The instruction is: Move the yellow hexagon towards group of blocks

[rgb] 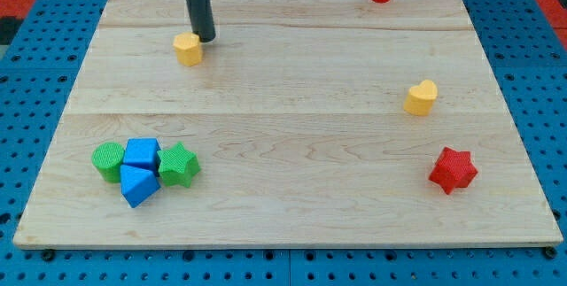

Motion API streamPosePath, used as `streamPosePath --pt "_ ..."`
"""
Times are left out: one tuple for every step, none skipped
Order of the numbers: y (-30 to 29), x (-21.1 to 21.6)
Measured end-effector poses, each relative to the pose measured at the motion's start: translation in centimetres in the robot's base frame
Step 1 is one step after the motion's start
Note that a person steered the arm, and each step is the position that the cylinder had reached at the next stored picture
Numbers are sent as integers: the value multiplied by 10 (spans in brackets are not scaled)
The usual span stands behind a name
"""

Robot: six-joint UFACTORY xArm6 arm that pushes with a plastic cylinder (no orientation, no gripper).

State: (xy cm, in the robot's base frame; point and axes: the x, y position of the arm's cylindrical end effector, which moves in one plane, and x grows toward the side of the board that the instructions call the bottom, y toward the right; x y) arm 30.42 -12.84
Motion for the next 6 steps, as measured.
streamPosePath --pt "-19 16" --pt "-37 36" --pt "-53 59" --pt "-72 84" --pt "-82 103" --pt "-89 122"
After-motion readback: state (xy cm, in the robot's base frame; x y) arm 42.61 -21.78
